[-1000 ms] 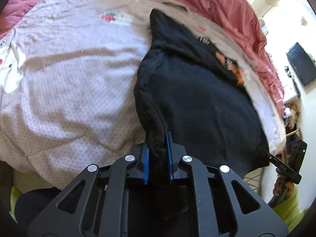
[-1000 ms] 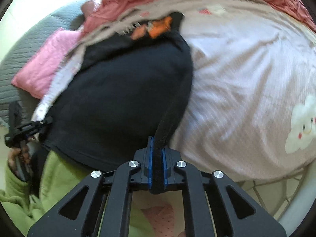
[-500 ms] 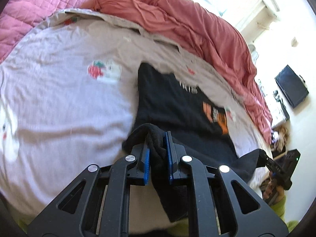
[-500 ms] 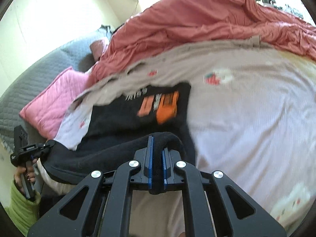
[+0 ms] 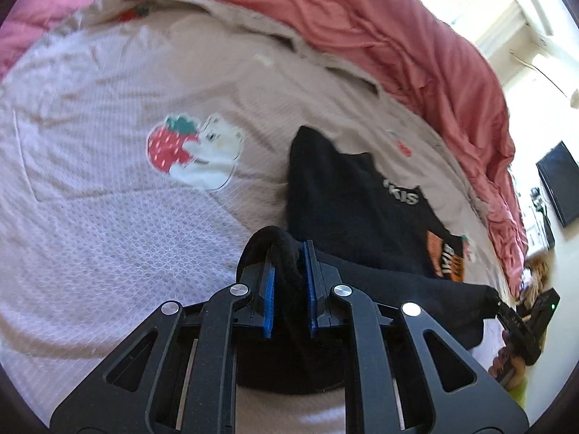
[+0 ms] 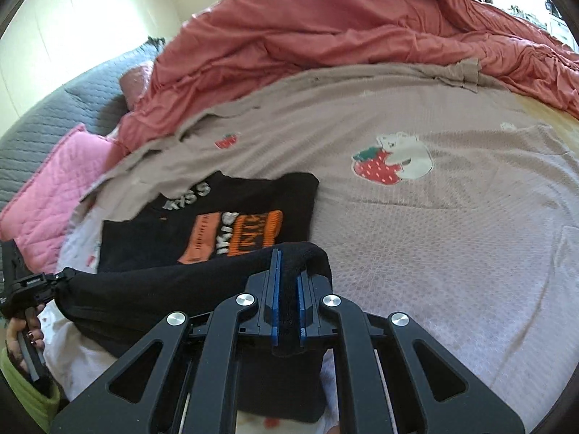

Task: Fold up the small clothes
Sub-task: 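Lift the hem with both tools and fold it over toward the collar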

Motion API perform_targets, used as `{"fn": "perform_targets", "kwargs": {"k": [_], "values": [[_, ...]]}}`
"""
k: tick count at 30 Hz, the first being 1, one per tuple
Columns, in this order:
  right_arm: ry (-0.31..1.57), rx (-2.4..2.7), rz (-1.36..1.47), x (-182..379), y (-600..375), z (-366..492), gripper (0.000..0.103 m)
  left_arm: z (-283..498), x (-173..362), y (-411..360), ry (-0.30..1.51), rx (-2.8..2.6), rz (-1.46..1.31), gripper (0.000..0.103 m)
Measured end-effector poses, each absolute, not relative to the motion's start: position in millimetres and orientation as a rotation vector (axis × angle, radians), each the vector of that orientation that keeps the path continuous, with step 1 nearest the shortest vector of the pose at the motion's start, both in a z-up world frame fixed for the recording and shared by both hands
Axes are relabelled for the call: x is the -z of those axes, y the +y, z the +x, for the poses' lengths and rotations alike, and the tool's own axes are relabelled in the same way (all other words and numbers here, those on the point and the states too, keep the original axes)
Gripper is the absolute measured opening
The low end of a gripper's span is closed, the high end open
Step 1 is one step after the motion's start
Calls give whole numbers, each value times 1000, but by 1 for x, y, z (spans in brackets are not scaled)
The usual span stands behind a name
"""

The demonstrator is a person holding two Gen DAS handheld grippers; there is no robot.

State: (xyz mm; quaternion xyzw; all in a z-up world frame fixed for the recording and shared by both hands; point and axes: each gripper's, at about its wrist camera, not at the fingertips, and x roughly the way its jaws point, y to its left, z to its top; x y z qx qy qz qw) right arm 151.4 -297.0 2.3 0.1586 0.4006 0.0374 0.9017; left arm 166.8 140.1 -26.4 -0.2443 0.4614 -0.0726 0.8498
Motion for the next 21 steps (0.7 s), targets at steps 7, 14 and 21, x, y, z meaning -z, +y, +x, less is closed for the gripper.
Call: {"fn": "perform_targets", "kwargs": {"k": [7,14,21], "values": [[901,-60,314,16,-294,171,7,177,44,143,990,134,-580,10],[867,-57,287,1,-298,152,46,150,9,151,860,161,-553,42],[784,-37,202,-23,-295,120,65,117,-15,158,822,159,-496,42]]}}
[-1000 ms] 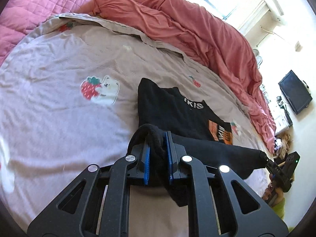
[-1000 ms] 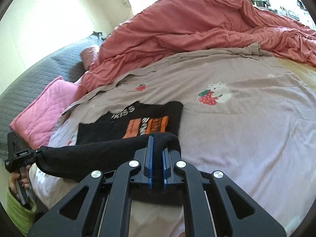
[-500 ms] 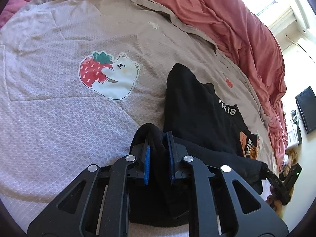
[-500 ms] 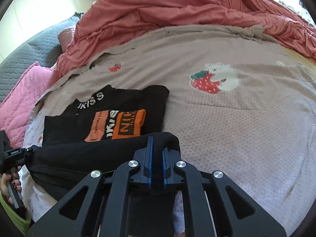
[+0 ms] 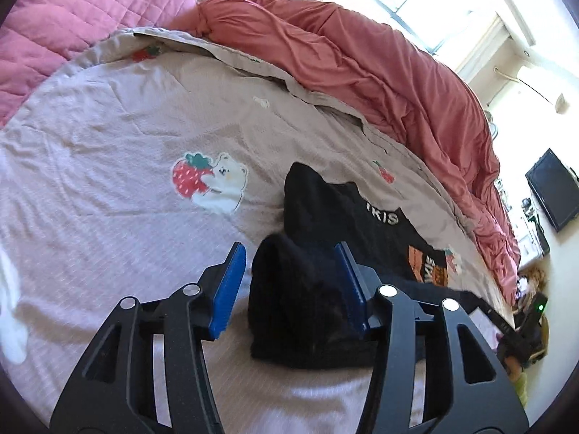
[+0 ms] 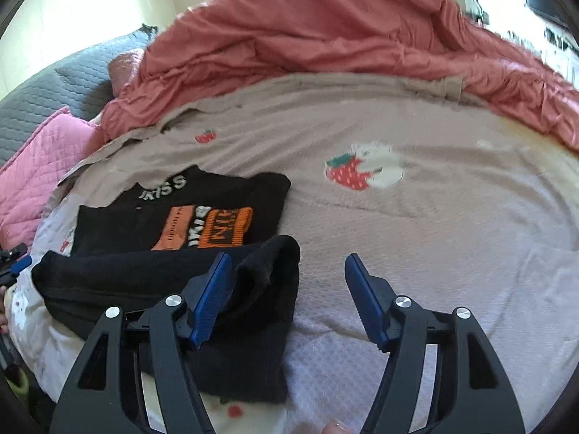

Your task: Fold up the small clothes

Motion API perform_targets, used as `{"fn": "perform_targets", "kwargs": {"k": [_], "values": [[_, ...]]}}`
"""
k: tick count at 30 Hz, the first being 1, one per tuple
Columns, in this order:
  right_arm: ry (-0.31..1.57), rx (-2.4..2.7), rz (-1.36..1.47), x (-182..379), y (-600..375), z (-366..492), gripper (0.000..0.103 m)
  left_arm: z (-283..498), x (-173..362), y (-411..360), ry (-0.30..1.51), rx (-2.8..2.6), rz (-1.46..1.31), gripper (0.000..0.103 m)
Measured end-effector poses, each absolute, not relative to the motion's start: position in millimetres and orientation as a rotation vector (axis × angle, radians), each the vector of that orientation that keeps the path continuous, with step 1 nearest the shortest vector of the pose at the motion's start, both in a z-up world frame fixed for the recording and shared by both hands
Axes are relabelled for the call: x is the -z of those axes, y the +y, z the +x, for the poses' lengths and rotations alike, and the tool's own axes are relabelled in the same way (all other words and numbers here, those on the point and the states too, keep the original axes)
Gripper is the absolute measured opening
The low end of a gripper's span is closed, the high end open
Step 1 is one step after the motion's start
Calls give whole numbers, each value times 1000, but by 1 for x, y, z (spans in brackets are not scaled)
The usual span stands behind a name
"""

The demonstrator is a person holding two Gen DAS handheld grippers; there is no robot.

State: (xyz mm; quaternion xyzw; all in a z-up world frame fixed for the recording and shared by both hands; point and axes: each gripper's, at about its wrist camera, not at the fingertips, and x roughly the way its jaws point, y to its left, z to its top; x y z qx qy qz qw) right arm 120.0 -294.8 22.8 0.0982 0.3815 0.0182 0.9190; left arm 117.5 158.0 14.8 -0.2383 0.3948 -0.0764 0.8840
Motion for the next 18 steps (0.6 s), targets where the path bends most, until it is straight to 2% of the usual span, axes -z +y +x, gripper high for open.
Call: {"fn": "perform_targets", "kwargs": {"k": [8,17,18], "values": [[808,-202,99,-15,-231,87,65,80,16,127,924,332,-598,42],[868,-296,92,4,-186,91,65,117,29,89,997,305,-510,42],[873,-299,89,5,-183,93,65,121,30,87,1003,296,-507,38]]}}
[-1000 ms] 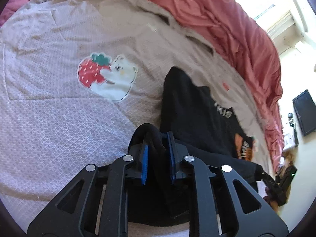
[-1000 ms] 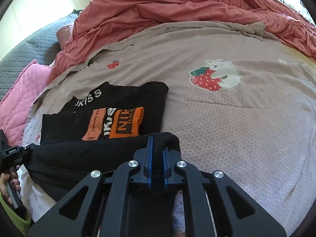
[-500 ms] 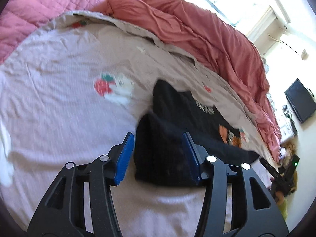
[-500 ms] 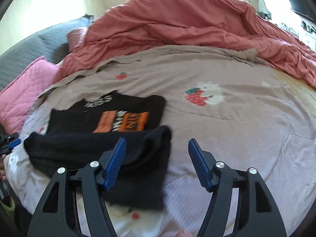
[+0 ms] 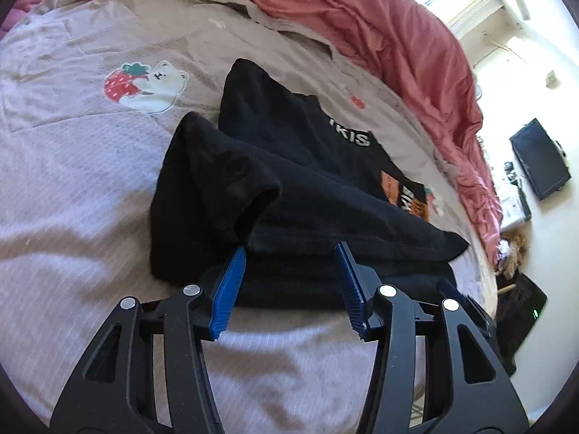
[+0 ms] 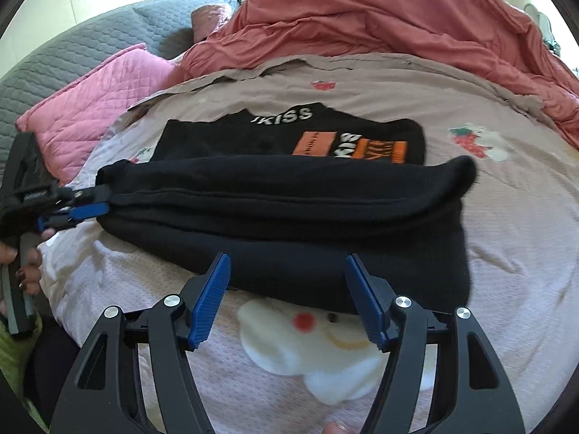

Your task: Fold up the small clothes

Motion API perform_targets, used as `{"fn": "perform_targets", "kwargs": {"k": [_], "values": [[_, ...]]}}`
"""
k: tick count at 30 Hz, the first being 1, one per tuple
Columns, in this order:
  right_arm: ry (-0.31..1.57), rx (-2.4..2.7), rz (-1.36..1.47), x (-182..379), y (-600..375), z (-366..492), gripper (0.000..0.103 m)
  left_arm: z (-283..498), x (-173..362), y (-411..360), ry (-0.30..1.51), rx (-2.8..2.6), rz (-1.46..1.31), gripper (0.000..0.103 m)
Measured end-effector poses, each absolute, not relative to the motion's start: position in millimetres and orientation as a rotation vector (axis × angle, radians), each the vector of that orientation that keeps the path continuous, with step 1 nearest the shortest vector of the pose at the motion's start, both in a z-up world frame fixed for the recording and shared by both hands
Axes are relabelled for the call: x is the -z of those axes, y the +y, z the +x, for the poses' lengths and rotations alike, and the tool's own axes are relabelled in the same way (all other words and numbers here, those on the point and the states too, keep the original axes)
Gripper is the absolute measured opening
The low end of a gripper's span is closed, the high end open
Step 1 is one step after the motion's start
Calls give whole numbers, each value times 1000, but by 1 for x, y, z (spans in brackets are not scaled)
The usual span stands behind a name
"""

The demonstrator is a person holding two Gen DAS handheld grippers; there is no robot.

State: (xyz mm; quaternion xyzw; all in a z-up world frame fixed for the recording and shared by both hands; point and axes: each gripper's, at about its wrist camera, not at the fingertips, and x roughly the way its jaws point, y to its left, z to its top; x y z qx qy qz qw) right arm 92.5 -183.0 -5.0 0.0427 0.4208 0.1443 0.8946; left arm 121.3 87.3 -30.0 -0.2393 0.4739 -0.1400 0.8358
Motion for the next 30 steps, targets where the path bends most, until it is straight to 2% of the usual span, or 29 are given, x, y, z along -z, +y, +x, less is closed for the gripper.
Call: {"fn": "perform_targets", "kwargs": {"k": [1,3,6,14,19,20,21,22,26,27,28,30], "values": [[876,-301,84,6,-181,94,65,128,32,84,1017,288,-502,21],[882,-307,77,8,-178,97,65,137,34,76,1040,270,-470,0],[904,-307,56,12,-176,102,65,150,31,66,1051,297,-461,0],[945,-299,32,20,-181,125,65,191,-17,68,931,276,-457,0],[954,-318,53,16,-183,143,65,176,-30,93,885,247,-460,0],[949,-323,59,15,-183,144,65,170,-29,97,885,236,-452,2],[939,-333,68,12,-182,144,66,163,-26,103,885,226,-451,8],[936,-337,69,10,-182,143,66,154,-21,109,893,222,-457,18],[923,-386,75,11,-176,133,69,126,2,116,934,279,-496,34],[928,-396,70,14,-172,131,69,123,9,114,950,305,-510,44],[935,-400,61,16,-169,129,69,122,16,110,967,314,-510,48],[949,-392,38,21,-162,127,69,125,25,101,994,303,-469,48]]}}
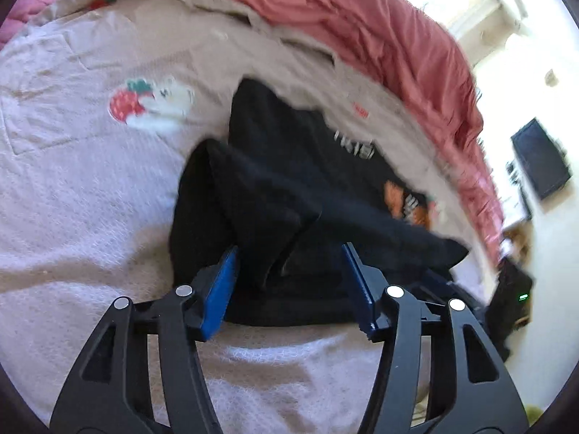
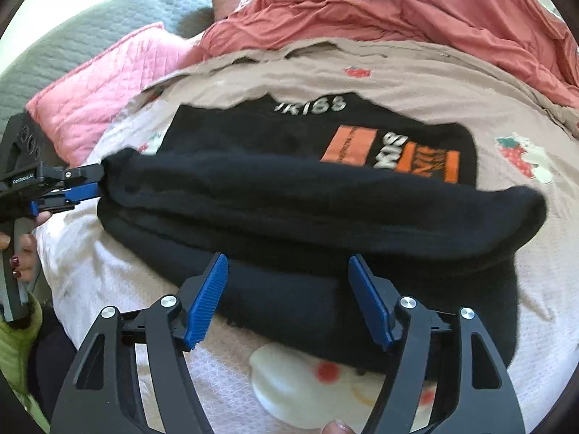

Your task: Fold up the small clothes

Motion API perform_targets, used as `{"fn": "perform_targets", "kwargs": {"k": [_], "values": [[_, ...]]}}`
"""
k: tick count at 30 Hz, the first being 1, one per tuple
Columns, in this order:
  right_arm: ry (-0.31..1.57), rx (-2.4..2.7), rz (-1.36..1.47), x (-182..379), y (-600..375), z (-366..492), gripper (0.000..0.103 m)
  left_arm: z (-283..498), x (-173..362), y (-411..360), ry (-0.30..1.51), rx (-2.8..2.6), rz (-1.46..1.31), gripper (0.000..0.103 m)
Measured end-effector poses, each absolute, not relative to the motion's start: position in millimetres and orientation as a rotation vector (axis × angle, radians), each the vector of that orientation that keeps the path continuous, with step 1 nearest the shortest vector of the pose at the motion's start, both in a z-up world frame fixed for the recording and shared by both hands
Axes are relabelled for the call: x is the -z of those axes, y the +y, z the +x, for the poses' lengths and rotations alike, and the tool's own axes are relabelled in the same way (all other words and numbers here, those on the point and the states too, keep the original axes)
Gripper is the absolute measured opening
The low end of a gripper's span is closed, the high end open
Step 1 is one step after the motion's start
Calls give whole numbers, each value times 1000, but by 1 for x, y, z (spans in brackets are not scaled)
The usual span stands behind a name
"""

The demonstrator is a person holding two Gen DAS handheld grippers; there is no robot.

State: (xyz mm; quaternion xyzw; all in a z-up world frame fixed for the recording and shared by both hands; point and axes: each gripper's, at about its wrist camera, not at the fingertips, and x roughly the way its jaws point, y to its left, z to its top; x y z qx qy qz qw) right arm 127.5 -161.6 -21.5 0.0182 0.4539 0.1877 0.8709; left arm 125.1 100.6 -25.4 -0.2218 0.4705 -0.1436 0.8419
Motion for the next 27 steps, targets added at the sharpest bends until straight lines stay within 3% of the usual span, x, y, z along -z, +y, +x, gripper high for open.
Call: {"fn": "perform_targets", "kwargs": {"k": [3,5,6,7,23,26,27], "values": [[950,-405,54,20,-157,122,69,136,35,85,1012,288,-429,48],[954,-413,53,19,-154,119,70,144,38,76,1017,232,-376,32],[963,-410,43,20,-152,118,70,148,38,74,1012,205,-366,12],[968,-413,35,21,-151,118,70,152,36,75,1002,196,-377,5],[823,-255,-108,-5,-164,193,70,227,-15,89,932,232,-523,5],[815,-201,-80,-10,-185,206,70,234,-11,89,925,245,-513,19],[805,-191,-67,-13,-194,207,70,233,-11,91,913,263,-511,29]]}}
